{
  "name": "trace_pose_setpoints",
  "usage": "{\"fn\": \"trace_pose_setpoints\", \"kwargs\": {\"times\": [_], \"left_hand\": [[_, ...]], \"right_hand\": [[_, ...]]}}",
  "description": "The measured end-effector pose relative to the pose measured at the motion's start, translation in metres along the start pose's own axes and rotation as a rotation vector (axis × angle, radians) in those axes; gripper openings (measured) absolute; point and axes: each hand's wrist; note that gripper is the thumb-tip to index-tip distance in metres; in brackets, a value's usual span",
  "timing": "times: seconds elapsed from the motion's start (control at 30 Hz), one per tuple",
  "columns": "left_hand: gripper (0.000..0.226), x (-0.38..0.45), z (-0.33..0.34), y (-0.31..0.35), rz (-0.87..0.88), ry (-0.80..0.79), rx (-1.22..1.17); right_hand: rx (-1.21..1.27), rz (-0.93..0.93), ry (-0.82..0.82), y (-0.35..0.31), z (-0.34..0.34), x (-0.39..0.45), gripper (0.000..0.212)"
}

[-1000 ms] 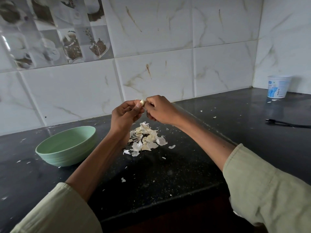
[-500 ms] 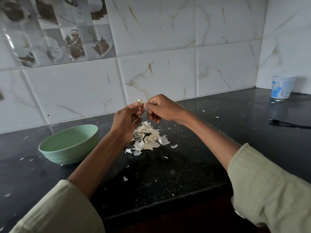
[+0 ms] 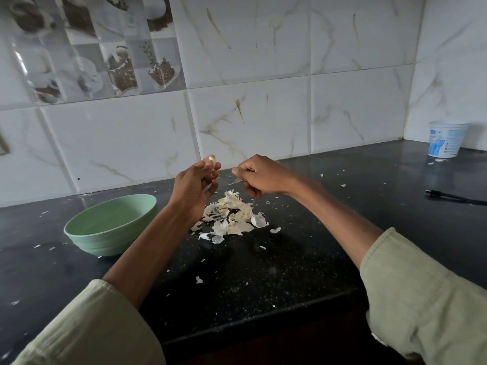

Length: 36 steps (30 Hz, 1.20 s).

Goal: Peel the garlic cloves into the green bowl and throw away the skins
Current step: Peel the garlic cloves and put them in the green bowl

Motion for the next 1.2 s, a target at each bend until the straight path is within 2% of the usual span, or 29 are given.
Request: {"fn": "trace_pose_setpoints", "kwargs": {"times": [0.13, 0.27, 0.4, 0.57, 0.73, 0.9, 1.2], "left_hand": [[0.018, -0.001, 0.001, 0.001, 0.027, -0.022, 0.045], [0.018, -0.003, 0.001, 0.000, 0.000, -0.043, 0.065], [0.018, -0.001, 0.000, -0.002, -0.039, -0.064, 0.041], [0.012, -0.001, 0.003, -0.004, -0.042, -0.047, 0.076], [0.012, -0.003, 0.005, -0.005, -0.023, -0.043, 0.112], [0.015, -0.003, 0.005, -0.006, -0.007, -0.032, 0.122], [0.011, -0.003, 0.006, -0.006, -0.042, -0.060, 0.158]], "right_hand": [[-0.165, -0.017, 0.025, 0.004, -0.003, -0.001, 0.050], [-0.216, -0.064, 0.056, 0.006, -0.002, 0.003, 0.063], [-0.172, -0.240, 0.231, 0.007, -0.002, 0.005, 0.038], [-0.124, -0.314, 0.360, 0.001, -0.001, 0.007, 0.031], [-0.125, -0.283, 0.405, -0.003, 0.001, 0.007, 0.020], [-0.095, -0.276, 0.366, -0.005, -0.001, 0.004, 0.011], [-0.115, -0.255, 0.380, -0.002, 0.000, 0.006, 0.008]]}}
Point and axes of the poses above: each hand's wrist, its own x-axis towards the middle knuckle, its own z-axis out of the palm, y = z × x, and after that the axes turned 5 degrees about -y, right-handed
